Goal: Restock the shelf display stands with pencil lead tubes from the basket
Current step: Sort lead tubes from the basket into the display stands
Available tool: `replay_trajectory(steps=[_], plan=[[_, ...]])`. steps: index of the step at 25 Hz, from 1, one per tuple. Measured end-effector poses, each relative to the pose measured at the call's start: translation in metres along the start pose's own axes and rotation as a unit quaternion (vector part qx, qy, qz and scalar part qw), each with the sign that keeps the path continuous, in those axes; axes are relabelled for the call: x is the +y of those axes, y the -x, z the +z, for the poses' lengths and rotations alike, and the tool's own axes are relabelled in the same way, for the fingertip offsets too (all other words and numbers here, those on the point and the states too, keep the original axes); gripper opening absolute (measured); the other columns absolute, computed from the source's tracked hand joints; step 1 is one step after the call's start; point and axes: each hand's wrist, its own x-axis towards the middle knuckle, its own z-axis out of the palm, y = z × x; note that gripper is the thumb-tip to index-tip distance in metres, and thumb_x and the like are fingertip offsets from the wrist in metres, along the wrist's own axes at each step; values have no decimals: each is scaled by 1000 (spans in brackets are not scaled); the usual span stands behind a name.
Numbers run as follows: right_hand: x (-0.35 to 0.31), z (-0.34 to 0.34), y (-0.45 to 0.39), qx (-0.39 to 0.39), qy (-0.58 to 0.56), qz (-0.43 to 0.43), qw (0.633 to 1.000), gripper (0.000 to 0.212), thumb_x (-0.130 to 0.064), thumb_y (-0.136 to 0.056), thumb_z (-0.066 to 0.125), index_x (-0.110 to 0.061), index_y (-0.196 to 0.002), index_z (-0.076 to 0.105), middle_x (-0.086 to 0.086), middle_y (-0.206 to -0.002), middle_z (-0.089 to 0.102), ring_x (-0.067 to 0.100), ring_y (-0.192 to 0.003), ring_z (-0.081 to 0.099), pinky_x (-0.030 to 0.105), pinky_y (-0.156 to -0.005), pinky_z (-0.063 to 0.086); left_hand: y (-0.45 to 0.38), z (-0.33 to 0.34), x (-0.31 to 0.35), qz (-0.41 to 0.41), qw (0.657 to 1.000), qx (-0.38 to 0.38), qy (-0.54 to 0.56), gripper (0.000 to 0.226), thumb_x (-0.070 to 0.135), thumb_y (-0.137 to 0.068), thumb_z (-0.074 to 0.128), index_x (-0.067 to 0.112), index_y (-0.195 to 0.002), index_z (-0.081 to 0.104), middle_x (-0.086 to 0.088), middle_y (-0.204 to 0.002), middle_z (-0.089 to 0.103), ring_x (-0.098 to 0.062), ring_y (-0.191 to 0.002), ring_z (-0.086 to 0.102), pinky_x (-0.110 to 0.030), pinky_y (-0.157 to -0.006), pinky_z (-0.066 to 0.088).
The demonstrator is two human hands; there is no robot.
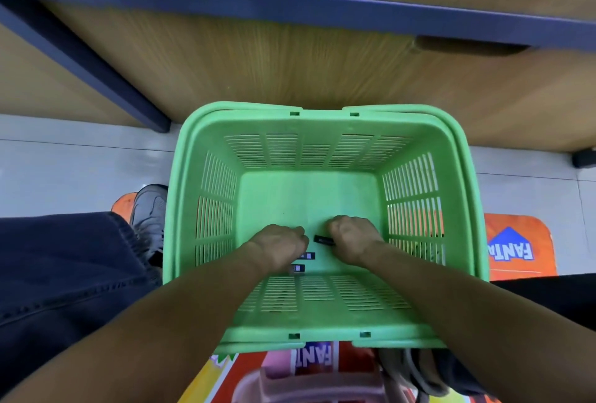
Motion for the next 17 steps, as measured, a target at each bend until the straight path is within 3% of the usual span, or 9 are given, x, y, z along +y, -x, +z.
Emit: replay_trajectory(steps=[4, 7, 10, 14, 17], plan=[[1, 2, 0, 10, -13, 1, 1000, 14, -12, -94, 52, -15, -107, 57, 9, -106, 63, 29, -93, 63, 33, -68, 42, -1, 6, 4, -13, 998, 43, -42, 29, 10, -92, 62, 8, -121, 56, -12, -115, 57, -29, -96, 62, -37, -72, 45], [1, 4, -2, 18, -30, 3, 999, 13, -16, -96, 50, -15, -108, 56, 9, -107, 64, 30, -93, 63, 32, -68, 40, 0, 6, 3, -43, 996, 72, -41, 27, 12, -94, 58, 8, -120, 53, -12, -114, 56, -26, -93, 61, -36, -68, 42], [-1, 6, -4, 11, -43, 9, 999, 8, -22, -98, 53, -16, -102, 57, 10, -107, 63, 29, -92, 61, 32, -69, 38, -4, 6, 3, -30, 997, 57, -33, 29, 10, -96, 60, 6, -123, 51, -14, -111, 57, -29, -91, 63, -39, -73, 49], [2, 8, -7, 1, -109, 33, 993, 12, -25, -92, 65, -19, -88, 55, 9, -100, 64, 26, -81, 56, 31, -67, 40, -9, 5, 3, -23, 999, 28, -29, 24, -1, -96, 50, 5, -119, 55, -13, -104, 61, -27, -75, 54, -38, -66, 43], [5, 6, -9, -13, -165, 48, 985, 16, -30, -86, 75, -19, -89, 63, 2, -92, 59, 24, -84, 58, 30, -68, 42, -11, 7, 5, -36, 998, 16, -41, 27, 0, -99, 42, 2, -123, 53, -17, -109, 60, -31, -82, 60, -38, -64, 40]])
